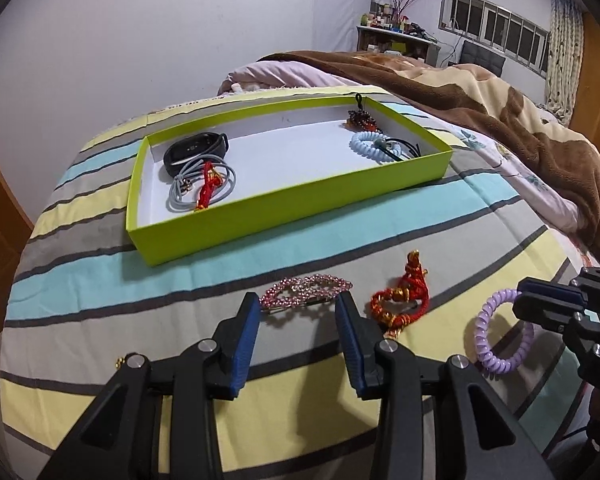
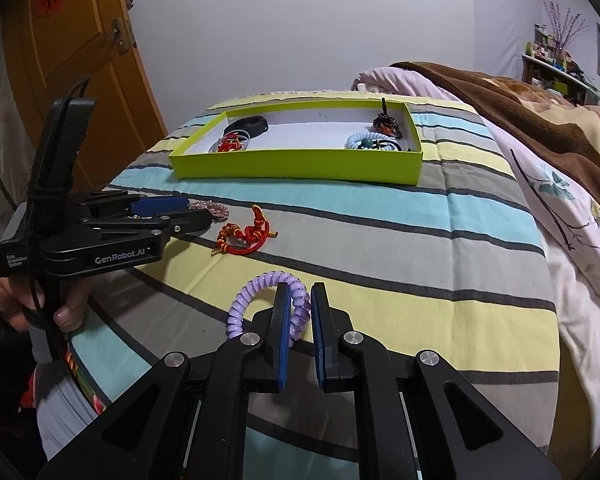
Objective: Organize jewelry
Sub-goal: 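Grasp the pink rhinestone hair clip with the left tool while the right tool lifts the coil, then carry the clip and coil into the green box and open both tools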
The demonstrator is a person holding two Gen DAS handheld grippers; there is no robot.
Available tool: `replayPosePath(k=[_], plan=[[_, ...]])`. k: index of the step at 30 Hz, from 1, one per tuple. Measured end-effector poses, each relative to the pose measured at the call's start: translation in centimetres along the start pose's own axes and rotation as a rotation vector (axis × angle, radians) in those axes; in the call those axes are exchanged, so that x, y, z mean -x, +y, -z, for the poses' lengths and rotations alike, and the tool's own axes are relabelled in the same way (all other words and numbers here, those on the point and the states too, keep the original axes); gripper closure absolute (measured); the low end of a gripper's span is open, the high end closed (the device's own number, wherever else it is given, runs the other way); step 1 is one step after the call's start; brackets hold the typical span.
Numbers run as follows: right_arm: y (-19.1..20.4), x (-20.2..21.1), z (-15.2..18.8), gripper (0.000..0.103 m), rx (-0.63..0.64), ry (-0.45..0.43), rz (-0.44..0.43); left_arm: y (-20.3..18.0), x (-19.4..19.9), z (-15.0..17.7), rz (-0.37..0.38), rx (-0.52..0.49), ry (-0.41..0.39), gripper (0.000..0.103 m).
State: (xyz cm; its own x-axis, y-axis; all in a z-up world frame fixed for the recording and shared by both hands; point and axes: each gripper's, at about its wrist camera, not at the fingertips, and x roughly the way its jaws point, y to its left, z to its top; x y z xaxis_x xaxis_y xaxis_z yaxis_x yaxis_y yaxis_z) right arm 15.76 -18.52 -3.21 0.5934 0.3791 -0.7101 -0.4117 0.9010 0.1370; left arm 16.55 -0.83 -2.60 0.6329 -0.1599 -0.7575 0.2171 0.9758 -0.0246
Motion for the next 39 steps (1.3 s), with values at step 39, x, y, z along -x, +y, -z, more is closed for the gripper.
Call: replayPosePath(k=[39], plan=[[-0.6,-1.3,0.7,0.087,0.009,0.084,0.007,-1.3,0.5,0.0,0.022,-0.093,-0.016,0.091]])
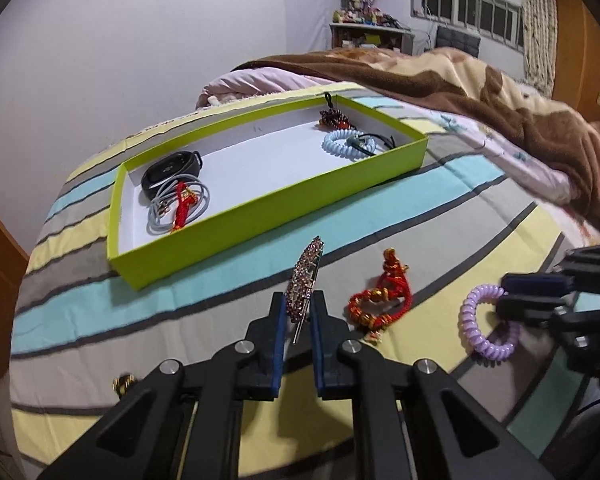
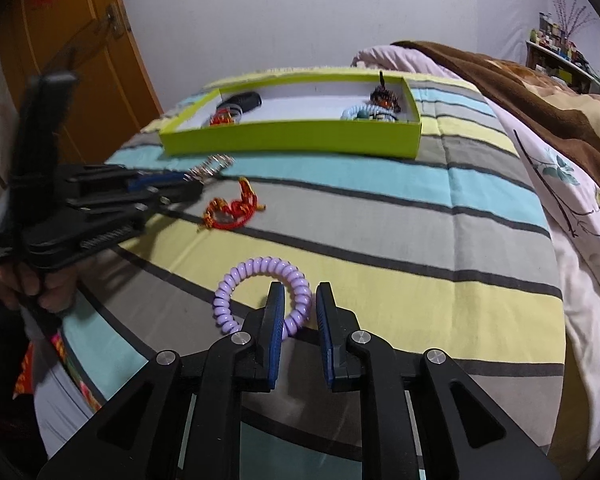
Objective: Organize jewelry
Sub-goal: 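Carry the clip and coil into the green box and open both tools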
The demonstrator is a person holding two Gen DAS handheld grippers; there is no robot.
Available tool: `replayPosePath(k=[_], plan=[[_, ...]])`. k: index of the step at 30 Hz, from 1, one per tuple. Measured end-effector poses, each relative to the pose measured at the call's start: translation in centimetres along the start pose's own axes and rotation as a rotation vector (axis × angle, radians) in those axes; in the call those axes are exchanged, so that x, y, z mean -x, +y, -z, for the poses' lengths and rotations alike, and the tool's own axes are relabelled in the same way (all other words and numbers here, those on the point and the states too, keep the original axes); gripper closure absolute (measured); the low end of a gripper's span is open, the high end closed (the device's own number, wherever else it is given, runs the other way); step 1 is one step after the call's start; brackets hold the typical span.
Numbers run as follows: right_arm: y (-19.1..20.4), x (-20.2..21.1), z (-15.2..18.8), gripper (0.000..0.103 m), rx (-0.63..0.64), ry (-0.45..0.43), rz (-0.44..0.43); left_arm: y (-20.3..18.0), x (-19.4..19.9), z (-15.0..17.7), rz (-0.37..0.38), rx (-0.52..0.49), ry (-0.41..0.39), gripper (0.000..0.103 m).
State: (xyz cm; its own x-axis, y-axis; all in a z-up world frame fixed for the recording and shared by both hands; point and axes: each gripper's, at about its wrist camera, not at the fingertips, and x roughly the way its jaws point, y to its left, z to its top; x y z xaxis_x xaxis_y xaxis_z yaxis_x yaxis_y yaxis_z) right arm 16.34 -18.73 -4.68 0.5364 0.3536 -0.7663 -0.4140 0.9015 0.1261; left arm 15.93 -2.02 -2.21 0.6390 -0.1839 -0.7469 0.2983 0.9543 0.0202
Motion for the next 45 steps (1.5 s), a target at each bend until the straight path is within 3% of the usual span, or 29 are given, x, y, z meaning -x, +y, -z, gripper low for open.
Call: replayPosePath(k=[8,17,33,45], plan=[[0.5,0.0,0.1,0.094,0.040,0.001,0.053,0.2,2.6,2.0,0.036,0.110,-0.040,0.091],[0.3,1.8,-0.6,0.094,0.001,-0.067,0.059,0.5,4.9,2.3,0.044,0.170,-0.093,0.091],[0.9,2.7,-6.2,0.094,0.040,-0.173,0.070,1.7,4.9,-1.7,-0.001,0.186,-0.159,0.091],[-0.7,0.3,-11.5,0.094,0.056,-0.203,0.078,3.8,1.5,-5.8,-0.035,0.209,-0.146,0.091]])
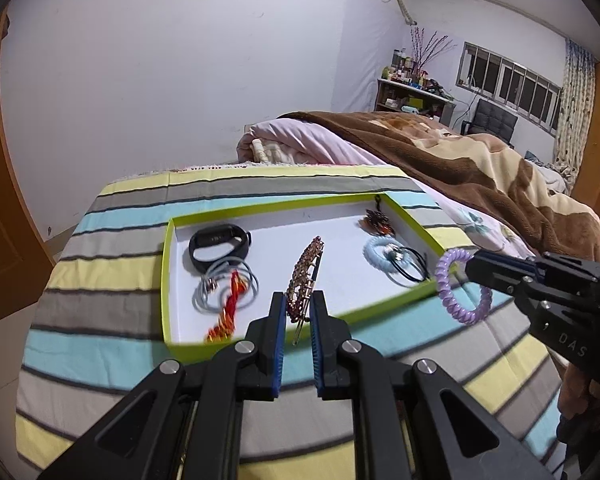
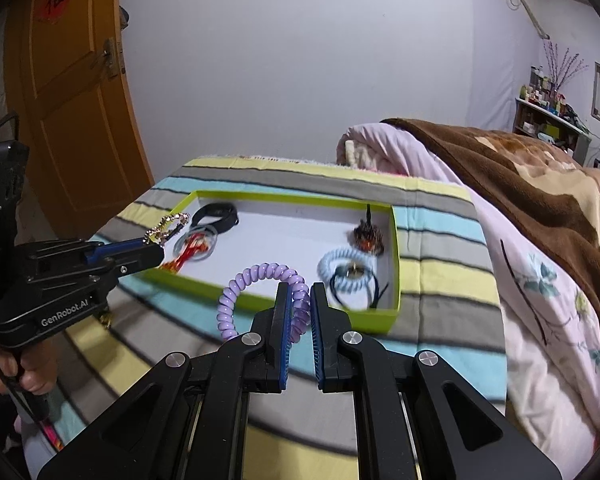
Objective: Organize jewelry
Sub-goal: 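Carry the clip and coil into the green box and open both tools, then withdraw both open tools from the box toward the last two pieces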
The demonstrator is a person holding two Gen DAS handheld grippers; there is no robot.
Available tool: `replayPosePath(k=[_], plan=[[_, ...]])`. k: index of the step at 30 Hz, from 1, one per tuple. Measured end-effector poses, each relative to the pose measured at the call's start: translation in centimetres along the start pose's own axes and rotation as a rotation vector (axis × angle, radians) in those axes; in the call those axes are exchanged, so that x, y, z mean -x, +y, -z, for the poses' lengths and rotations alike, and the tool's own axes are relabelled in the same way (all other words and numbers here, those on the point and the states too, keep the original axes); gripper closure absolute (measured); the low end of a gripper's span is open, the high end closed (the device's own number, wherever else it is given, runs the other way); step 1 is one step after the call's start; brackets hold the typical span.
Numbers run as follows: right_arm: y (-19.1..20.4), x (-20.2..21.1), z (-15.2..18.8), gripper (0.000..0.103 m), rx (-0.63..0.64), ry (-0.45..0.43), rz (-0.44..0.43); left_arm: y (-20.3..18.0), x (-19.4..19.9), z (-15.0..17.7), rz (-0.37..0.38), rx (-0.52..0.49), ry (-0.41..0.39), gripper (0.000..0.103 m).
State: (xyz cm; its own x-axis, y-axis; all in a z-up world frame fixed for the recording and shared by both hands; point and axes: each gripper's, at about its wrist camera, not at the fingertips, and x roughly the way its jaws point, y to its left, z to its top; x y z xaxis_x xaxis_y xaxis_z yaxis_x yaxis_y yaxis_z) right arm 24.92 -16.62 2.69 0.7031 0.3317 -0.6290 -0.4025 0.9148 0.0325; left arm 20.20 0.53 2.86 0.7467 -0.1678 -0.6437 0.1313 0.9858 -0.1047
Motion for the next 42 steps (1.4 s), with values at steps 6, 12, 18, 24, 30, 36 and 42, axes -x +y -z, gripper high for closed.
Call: replayPosePath(k=[6,12,18,24,30,36,42], plan=[[-1.2,-3.5,-2.0,0.094,-0.002,0.016,0.014,0.5,-2.9,-1.8,-0.012,-0.003,0.017,0.091],[-2.8,-7.4,-3.3,0.094,-0.024,0.056,0.020,0.8,-5.8,-2.9,-0.023,-0.003,0.045,0.091],[-4.1,-11.0,-4.1,0.094,-0.053,0.106,0.015,1.4,-8.4,-3.5,-0.035,0.006,0.082,0.091],[-4.4,-13.4,-4.2,0.094,-0.065,0.153,0.022,1.9,-10.4,-3.5,-0.032,0.023,0.128,0.091],[-4.6,-14.3,-4.1,0.093,-0.082,0.172,0.015,1.9,-11.1,-3.2,-0.036,0.014,0.150,0.091],[-5.0,-14.0,-4.1,0.092,-0.093,0.175,0.005,2.0,-10.9,-3.1,-0.027,0.025,0.144,0.089],[-5.0,-12.3,-4.2,0.087,-0.105,0.141,0.000,1.7,-9.9,-3.1,-0.019,0.027,0.122,0.083]])
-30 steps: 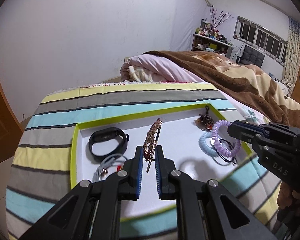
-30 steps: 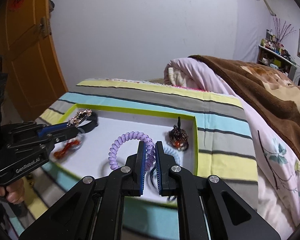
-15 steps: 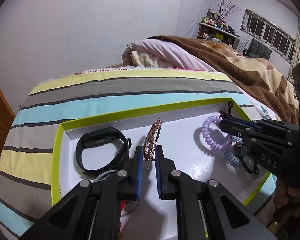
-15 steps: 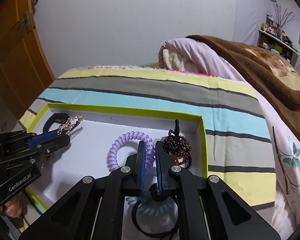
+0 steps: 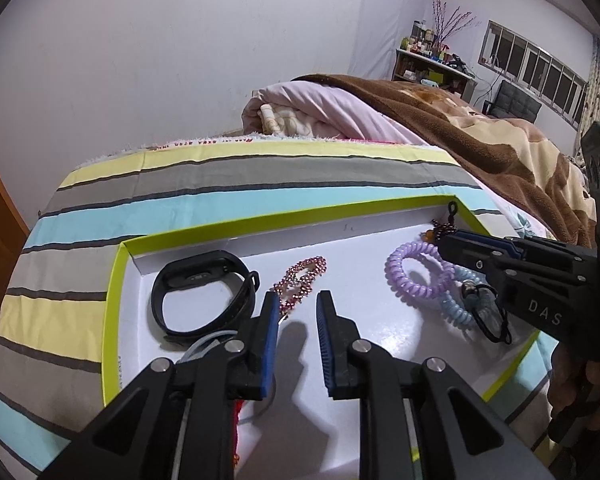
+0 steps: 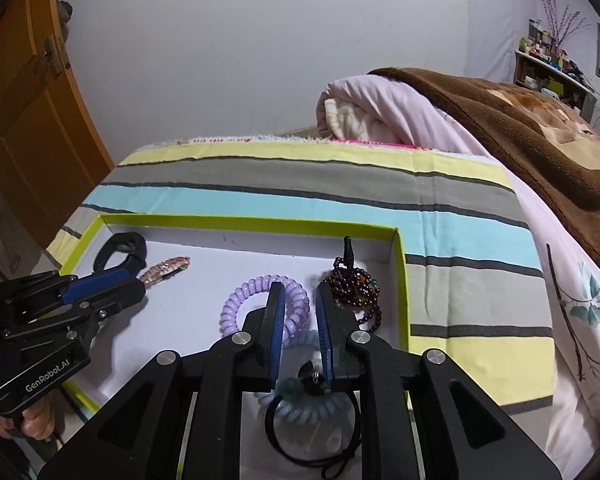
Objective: Organize jewelry
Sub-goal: 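Withdraw both open tools from the box toward the last two pieces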
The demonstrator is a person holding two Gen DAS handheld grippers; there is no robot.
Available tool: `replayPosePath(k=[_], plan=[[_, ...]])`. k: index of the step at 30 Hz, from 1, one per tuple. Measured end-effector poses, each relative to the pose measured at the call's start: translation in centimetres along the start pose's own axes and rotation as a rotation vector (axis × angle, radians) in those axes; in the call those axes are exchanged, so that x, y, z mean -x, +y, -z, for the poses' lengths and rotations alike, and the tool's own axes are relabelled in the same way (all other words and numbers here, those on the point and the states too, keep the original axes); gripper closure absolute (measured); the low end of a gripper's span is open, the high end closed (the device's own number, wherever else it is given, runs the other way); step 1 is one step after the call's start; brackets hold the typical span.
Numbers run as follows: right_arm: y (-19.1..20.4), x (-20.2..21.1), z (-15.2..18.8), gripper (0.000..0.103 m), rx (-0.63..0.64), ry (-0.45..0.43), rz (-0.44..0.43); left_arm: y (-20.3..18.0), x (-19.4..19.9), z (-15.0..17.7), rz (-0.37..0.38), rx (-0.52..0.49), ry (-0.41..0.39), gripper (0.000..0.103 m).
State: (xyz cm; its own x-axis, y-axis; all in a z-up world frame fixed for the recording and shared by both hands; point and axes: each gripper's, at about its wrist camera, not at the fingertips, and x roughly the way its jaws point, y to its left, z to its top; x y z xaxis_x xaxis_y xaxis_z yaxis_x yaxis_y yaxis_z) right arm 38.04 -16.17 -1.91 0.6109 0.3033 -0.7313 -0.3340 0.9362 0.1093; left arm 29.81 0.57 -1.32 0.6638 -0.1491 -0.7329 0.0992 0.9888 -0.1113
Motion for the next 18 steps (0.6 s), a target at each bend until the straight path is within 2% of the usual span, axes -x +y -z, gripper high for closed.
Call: replayPosePath(k=[7,18], plan=[[1.1,3.6,1.2,0.087,0.006,-0.045,-0.020,-0.4,2.7,0.6,0.005,0.008,-0.036,0.083],[3.9,10.9,6.2,0.087,0.033,-0.123,-0.065,-1.2,9.8,3.7,-0.016,0.039,-0.132,0.083]])
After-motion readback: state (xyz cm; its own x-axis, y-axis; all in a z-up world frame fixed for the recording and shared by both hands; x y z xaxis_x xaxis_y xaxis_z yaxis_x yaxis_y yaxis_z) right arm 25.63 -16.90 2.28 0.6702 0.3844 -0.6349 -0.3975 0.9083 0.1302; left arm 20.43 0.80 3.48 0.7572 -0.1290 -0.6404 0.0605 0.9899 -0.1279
